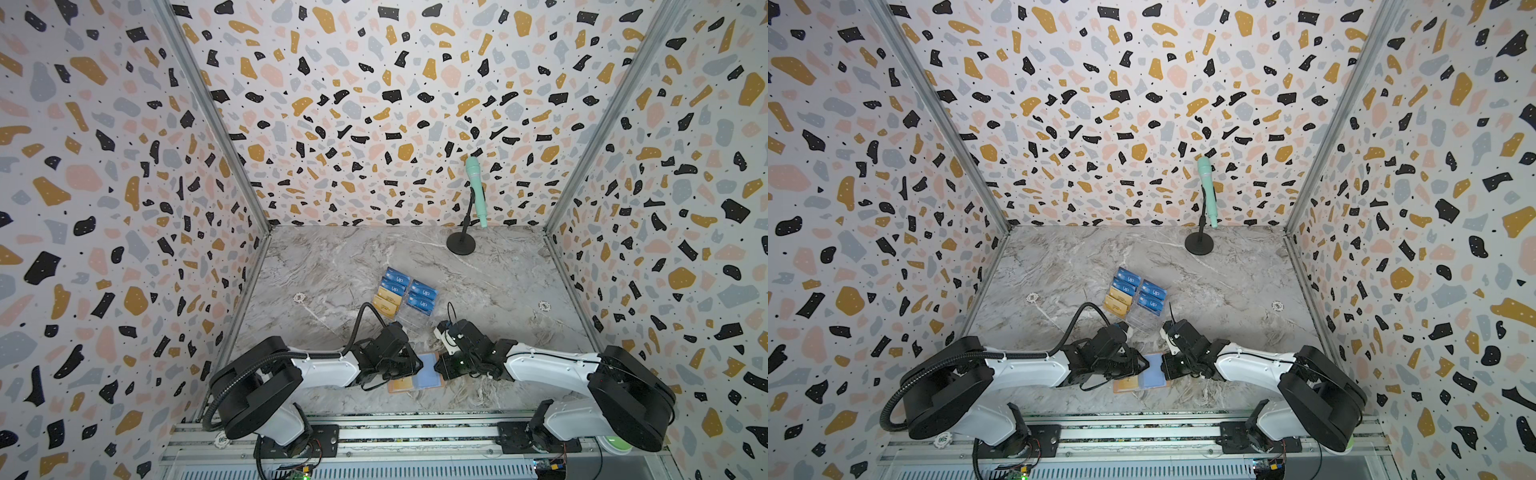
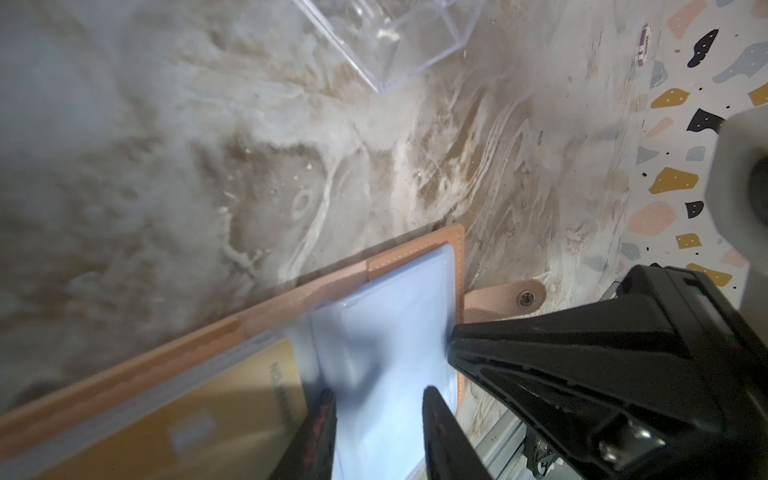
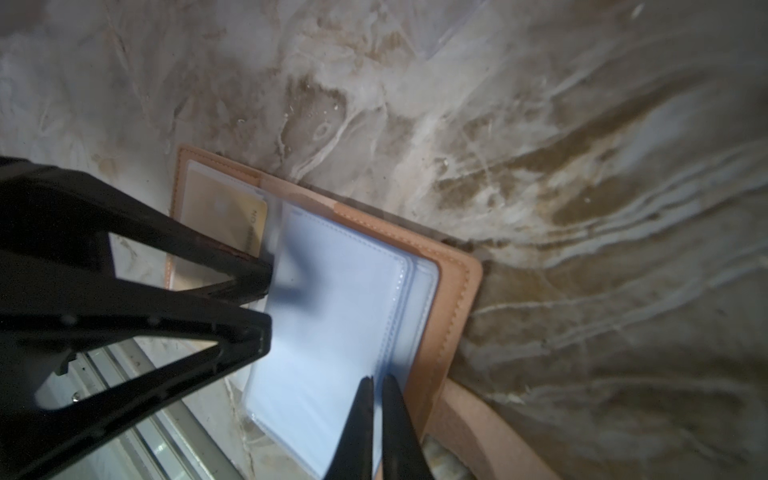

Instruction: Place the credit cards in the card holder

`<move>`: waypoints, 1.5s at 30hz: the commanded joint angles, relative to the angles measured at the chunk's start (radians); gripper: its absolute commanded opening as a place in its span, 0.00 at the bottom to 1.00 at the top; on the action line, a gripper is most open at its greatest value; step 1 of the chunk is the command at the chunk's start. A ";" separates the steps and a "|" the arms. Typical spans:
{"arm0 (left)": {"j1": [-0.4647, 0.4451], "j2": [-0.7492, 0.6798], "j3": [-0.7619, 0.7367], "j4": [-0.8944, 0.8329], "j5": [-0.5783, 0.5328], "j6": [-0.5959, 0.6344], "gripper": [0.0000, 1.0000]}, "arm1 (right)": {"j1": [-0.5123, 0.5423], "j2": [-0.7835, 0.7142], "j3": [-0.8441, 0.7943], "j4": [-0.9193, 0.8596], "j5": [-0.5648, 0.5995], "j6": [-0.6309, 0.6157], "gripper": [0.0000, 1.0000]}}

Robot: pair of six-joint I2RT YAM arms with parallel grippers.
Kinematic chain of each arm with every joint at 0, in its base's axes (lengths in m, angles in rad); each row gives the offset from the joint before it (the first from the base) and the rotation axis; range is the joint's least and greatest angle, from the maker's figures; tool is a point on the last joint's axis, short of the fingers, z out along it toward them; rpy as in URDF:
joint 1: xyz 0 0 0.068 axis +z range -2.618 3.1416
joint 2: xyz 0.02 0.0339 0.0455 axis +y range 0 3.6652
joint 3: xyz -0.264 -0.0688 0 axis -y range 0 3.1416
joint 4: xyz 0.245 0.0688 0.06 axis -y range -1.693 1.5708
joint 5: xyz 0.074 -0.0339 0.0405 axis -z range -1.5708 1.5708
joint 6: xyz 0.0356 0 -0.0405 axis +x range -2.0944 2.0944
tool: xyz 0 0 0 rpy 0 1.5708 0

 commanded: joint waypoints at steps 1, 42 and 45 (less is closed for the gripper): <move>-0.004 0.013 0.007 0.066 0.008 -0.022 0.37 | -0.003 -0.011 0.005 -0.049 0.015 0.000 0.10; -0.014 0.054 0.009 0.145 0.047 -0.016 0.38 | -0.004 0.010 0.000 -0.032 0.005 -0.002 0.10; -0.014 0.058 -0.003 0.171 0.053 -0.029 0.38 | -0.003 0.009 -0.003 -0.026 0.005 0.002 0.10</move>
